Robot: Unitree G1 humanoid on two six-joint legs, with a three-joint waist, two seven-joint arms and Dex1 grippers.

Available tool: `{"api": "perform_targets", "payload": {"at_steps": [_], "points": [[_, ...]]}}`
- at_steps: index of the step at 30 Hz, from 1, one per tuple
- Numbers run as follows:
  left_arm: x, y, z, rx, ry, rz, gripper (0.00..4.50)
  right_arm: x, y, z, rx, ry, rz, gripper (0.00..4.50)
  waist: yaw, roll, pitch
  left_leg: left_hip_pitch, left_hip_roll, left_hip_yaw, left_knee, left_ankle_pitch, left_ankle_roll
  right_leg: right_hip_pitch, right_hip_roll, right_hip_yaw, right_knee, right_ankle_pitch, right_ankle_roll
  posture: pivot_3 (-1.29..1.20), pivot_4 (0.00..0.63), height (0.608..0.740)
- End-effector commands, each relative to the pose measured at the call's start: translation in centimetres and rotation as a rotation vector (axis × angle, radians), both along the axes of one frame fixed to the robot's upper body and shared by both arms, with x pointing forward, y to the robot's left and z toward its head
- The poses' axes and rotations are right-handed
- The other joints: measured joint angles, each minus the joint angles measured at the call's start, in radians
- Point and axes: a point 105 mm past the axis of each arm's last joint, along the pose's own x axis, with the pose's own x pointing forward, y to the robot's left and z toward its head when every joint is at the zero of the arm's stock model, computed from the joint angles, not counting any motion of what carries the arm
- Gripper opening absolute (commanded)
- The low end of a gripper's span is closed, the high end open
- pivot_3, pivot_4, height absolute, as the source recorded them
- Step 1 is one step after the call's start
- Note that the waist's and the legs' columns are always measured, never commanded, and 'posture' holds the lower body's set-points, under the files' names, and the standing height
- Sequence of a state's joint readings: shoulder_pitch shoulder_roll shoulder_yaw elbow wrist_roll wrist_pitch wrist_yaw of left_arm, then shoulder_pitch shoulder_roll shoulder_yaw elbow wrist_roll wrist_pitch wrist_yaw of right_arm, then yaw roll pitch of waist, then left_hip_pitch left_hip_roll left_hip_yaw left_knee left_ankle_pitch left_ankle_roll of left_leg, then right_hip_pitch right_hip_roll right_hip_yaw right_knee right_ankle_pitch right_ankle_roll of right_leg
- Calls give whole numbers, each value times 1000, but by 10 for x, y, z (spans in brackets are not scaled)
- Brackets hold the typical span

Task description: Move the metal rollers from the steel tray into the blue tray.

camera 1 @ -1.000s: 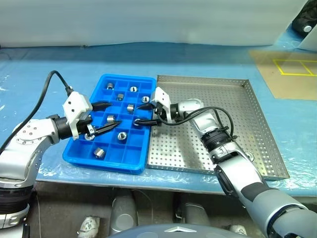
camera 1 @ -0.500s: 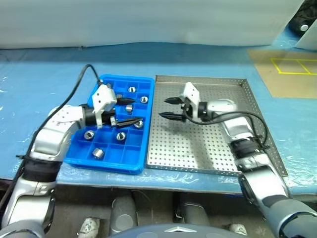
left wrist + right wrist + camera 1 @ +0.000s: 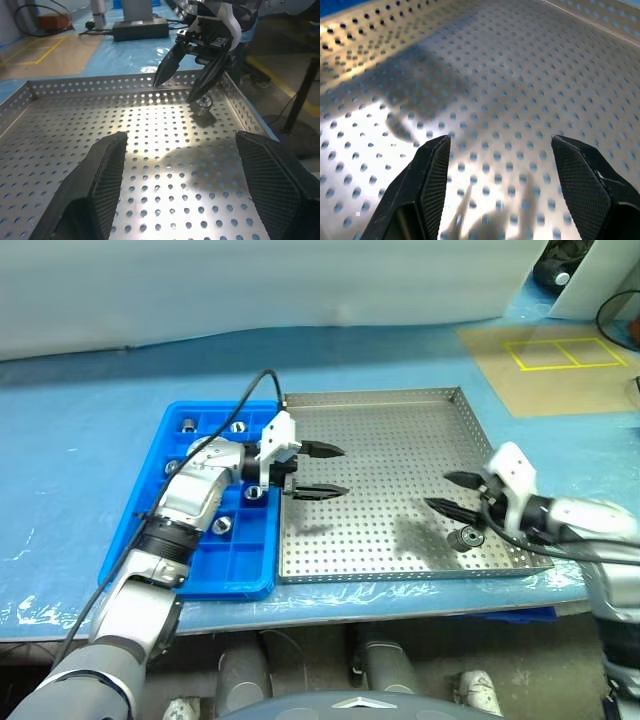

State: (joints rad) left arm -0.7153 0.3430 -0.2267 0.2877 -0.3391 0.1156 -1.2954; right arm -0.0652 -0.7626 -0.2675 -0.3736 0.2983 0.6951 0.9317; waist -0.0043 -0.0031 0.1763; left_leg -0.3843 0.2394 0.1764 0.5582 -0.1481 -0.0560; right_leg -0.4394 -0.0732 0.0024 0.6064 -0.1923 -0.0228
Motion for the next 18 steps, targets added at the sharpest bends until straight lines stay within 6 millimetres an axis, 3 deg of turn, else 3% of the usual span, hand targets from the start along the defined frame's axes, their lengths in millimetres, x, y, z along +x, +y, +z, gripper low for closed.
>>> {"api": "perform_targets", "payload": {"at_steps": [1,8,18], "points": [[-5,-10,3,-12,-26,-58,3664,-14,3,17,0,-50,-12,3311,-14,0,0,0,0,0,1,0,0,0,0,0,0,-2,4,-501,150,740],[-16,-28,-5,-24,-5,-137,3664,-29,6,9,-3,-4,-36,3311,-37,0,0,-1,-1,0,6,-2,3,2,0,0,-1,-3,7,-526,150,740],[-20,-28,-8,-31,6,-136,3664,-21,-30,-10,-2,48,-184,3311,-39,0,0,-4,-2,0,7,-4,7,2,-1,0,-3,-3,8,-496,150,740]]}}
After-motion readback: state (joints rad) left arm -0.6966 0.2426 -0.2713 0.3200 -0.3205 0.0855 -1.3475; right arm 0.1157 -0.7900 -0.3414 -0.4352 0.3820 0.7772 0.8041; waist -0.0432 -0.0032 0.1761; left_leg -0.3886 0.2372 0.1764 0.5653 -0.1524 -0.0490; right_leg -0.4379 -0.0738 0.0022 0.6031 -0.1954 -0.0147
